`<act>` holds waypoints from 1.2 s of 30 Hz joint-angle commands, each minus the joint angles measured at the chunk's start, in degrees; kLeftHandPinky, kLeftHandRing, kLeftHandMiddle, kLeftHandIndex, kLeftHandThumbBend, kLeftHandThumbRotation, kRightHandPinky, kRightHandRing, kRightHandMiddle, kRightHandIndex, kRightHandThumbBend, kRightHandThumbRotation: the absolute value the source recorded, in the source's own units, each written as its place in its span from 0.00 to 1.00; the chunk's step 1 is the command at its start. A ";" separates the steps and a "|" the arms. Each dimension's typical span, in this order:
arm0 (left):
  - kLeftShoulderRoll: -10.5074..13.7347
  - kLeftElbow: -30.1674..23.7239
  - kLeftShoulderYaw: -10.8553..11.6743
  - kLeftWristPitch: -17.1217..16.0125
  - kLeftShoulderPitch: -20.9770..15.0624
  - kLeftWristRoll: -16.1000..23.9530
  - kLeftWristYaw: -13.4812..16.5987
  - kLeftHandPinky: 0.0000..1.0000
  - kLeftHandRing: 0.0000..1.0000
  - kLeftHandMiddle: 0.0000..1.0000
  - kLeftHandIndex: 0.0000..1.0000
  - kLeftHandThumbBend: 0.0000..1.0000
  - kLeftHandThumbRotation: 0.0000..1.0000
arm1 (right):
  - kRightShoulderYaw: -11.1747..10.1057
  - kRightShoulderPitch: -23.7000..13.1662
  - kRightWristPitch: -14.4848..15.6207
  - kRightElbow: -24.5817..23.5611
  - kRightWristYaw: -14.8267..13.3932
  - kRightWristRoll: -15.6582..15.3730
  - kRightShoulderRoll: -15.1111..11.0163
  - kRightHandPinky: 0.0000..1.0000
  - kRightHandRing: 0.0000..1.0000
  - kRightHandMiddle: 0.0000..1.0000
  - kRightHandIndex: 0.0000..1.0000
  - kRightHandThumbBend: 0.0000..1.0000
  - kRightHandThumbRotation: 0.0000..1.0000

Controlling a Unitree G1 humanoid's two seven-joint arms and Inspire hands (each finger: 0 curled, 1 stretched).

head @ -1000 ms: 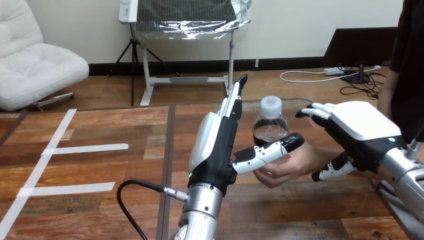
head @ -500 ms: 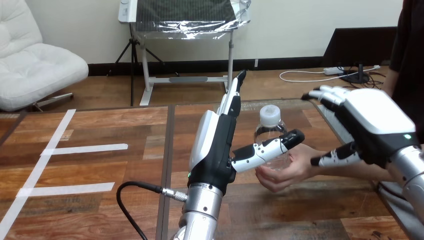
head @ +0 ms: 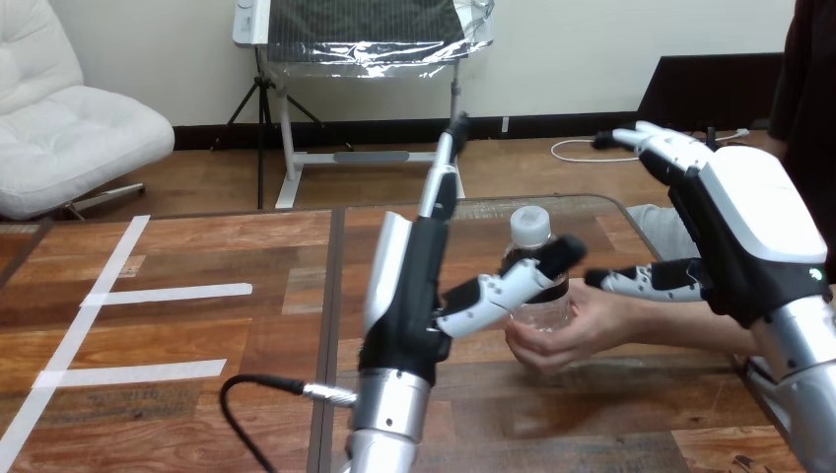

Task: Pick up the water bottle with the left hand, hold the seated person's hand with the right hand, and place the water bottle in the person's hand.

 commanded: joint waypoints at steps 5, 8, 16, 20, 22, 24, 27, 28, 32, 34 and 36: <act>-3.71 -4.36 2.01 -3.78 2.10 0.49 2.04 1.00 1.00 1.00 1.00 0.82 0.85 | -3.08 1.59 -1.23 -7.08 -5.66 1.19 6.43 0.72 0.87 0.90 0.82 0.54 0.19; -3.48 -4.77 2.30 -4.40 2.71 1.27 2.58 1.00 1.00 1.00 1.00 0.79 0.90 | -3.24 2.24 -1.80 -8.06 -6.89 1.04 7.79 0.72 0.87 0.89 0.81 0.51 0.21; -3.22 -5.82 3.63 -7.53 5.11 2.10 4.03 1.00 0.98 0.99 1.00 0.70 0.96 | -2.60 4.02 -6.90 -9.26 -10.79 2.90 12.36 0.70 0.84 0.86 0.79 0.42 0.20; -3.11 -6.53 3.96 -8.54 6.30 1.54 3.76 1.00 0.97 0.98 1.00 0.67 0.97 | -2.07 4.68 -9.15 -9.19 -10.82 4.57 13.76 0.66 0.83 0.86 0.79 0.37 0.17; -2.92 -7.13 4.19 -8.69 7.10 1.60 3.66 1.00 0.97 0.98 1.00 0.66 0.97 | -1.72 5.25 -9.70 -9.52 -10.39 5.82 14.82 0.65 0.82 0.86 0.79 0.35 0.17; -2.65 -8.01 4.49 -8.81 8.18 1.76 3.61 1.00 0.96 0.98 1.00 0.65 0.98 | -1.23 5.86 -10.86 -9.59 -10.41 6.87 16.04 0.63 0.81 0.85 0.79 0.33 0.20; -2.40 -8.82 4.88 -9.08 9.31 1.90 3.45 0.99 0.96 0.98 1.00 0.63 0.99 | -0.81 6.31 -12.62 -9.13 -10.44 8.06 17.37 0.62 0.80 0.84 0.78 0.30 0.26; -2.36 -9.00 4.99 -9.17 9.59 1.93 3.37 0.99 0.96 0.98 1.00 0.61 1.00 | -0.75 6.41 -13.05 -9.01 -10.39 8.32 17.71 0.60 0.78 0.83 0.77 0.29 0.29; -1.88 -10.17 5.59 -9.48 11.50 1.59 2.78 0.99 0.96 0.98 1.00 0.59 1.00 | 0.08 7.01 -15.83 -7.93 -9.40 11.14 19.26 0.59 0.76 0.82 0.76 0.26 0.32; -1.77 -10.63 5.84 -9.56 12.22 1.53 2.54 0.99 0.96 0.98 1.00 0.58 1.00 | 0.31 7.29 -16.59 -7.67 -8.71 12.13 19.71 0.59 0.76 0.82 0.76 0.25 0.31; -1.53 -11.17 6.18 -9.78 13.17 1.38 2.30 0.99 0.96 0.98 1.00 0.56 1.00 | 0.76 7.54 -17.74 -6.98 -7.74 13.81 20.16 0.59 0.76 0.82 0.76 0.23 0.30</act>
